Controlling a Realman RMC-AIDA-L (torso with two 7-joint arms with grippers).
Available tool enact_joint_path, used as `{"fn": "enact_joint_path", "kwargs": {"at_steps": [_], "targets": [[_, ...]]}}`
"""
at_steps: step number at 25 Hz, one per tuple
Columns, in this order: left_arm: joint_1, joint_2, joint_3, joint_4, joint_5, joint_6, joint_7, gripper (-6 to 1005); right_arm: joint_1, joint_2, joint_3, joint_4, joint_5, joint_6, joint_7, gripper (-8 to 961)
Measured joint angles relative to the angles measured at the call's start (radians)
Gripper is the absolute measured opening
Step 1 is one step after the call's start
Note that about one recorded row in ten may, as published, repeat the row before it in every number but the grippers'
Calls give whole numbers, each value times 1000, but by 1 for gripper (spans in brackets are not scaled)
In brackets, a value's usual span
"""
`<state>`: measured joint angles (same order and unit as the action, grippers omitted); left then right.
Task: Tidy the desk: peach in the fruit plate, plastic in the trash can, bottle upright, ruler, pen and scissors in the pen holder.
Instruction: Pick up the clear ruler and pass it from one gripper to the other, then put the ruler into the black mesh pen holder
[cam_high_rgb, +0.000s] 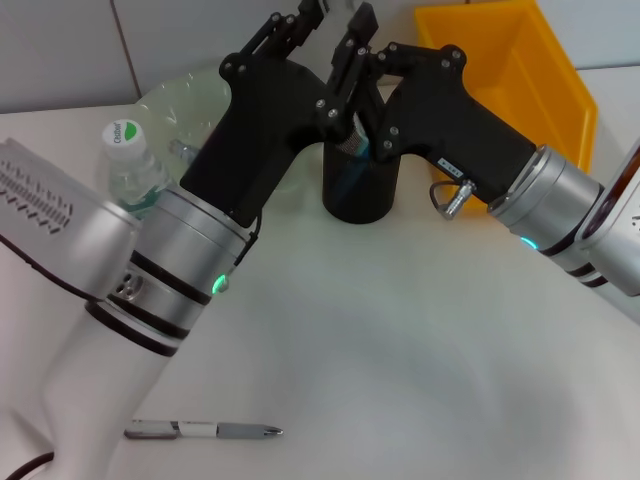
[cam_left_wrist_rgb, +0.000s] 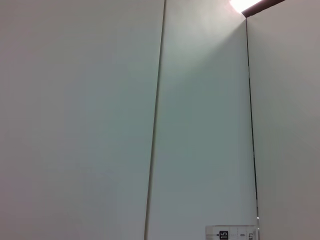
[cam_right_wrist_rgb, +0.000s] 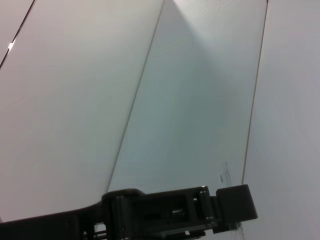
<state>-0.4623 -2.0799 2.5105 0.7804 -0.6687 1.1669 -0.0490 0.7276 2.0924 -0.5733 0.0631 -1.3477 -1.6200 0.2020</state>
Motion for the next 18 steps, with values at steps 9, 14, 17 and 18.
{"fn": "enact_joint_path", "kwargs": {"at_steps": [9,14,17,18], "targets": [[-4,0,1,-2,8,-5,-4,489,3,0,0,0,0,2,2,21],[0,0,-4,2,9,3,-14,742,-3,0,52,0,4,12,4,29],[32,10,-18,14,58,15,-88,799,1,0,110,1,4,43,13,35],[32,10,-18,14,58,15,-88,799,5,0,123,3,4,58,17,36]]}}
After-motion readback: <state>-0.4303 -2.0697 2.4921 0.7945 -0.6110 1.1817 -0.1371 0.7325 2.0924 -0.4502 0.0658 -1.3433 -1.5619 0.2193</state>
